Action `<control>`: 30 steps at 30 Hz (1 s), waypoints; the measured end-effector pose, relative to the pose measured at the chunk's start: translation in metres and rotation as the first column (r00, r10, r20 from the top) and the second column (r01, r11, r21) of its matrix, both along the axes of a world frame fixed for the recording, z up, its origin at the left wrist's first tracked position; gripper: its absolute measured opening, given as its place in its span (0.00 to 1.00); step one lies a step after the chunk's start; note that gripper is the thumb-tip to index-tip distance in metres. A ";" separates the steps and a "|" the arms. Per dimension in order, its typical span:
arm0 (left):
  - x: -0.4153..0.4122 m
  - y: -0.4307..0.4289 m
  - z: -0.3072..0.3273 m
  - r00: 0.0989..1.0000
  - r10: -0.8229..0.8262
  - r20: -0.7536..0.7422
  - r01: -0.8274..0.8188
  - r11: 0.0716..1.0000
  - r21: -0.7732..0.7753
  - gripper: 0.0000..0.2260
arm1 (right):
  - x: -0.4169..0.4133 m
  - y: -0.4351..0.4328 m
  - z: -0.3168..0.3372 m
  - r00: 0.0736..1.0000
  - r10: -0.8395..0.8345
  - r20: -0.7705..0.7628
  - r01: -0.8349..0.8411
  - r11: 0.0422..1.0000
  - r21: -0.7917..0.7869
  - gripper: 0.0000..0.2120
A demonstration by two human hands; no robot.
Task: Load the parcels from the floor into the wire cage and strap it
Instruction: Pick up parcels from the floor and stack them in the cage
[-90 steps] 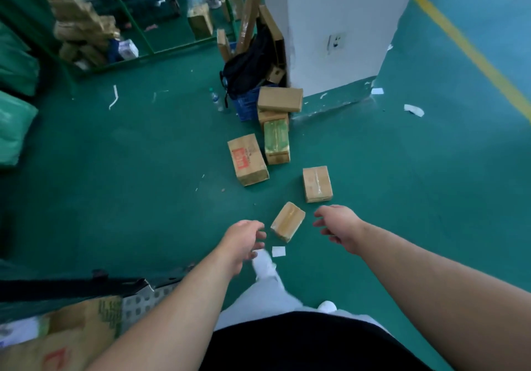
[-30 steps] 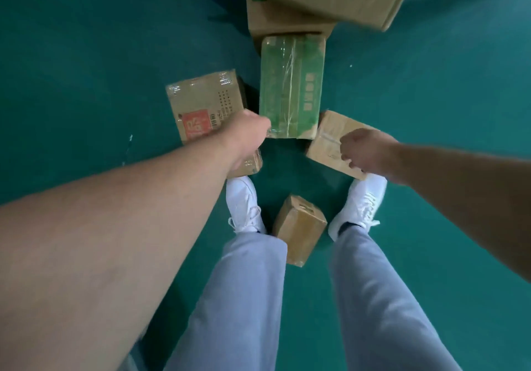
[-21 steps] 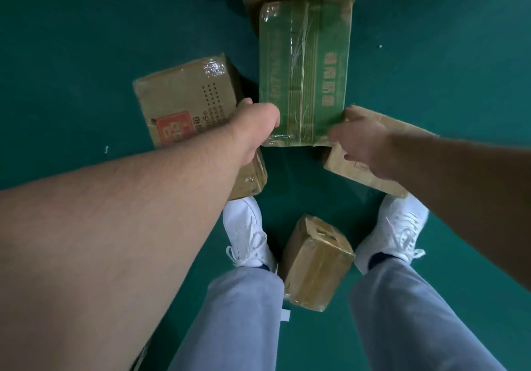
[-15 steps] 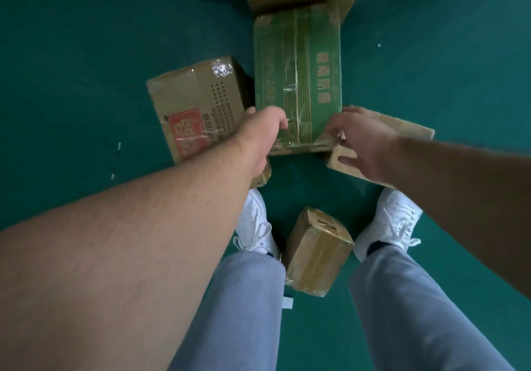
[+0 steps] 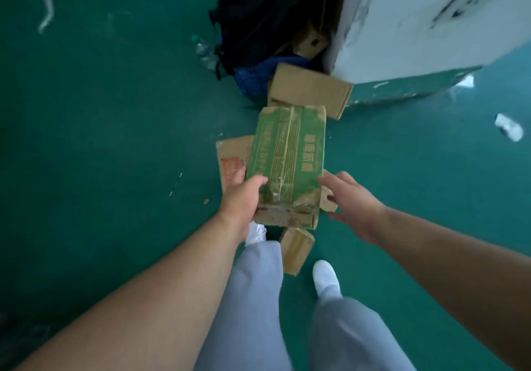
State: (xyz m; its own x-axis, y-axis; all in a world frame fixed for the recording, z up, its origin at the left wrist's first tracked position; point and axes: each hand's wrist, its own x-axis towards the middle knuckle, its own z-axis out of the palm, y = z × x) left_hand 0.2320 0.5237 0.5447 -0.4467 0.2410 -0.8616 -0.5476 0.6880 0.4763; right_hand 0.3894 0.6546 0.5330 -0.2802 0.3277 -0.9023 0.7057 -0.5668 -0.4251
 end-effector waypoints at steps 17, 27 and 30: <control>0.225 -0.318 0.262 0.781 0.588 -0.211 -0.557 0.808 0.194 0.19 | 0.084 -0.244 0.223 0.790 0.571 -0.223 -0.581 0.814 0.024 0.18; 0.381 -0.584 0.263 0.498 0.853 -0.156 -0.847 0.517 0.124 0.17 | 0.153 -0.508 0.228 0.548 0.812 -0.199 -0.814 0.573 0.098 0.14; 0.430 -0.668 0.268 0.423 0.885 -0.195 -0.889 0.447 0.101 0.18 | 0.182 -0.604 0.226 0.455 0.862 -0.222 -0.872 0.482 0.084 0.13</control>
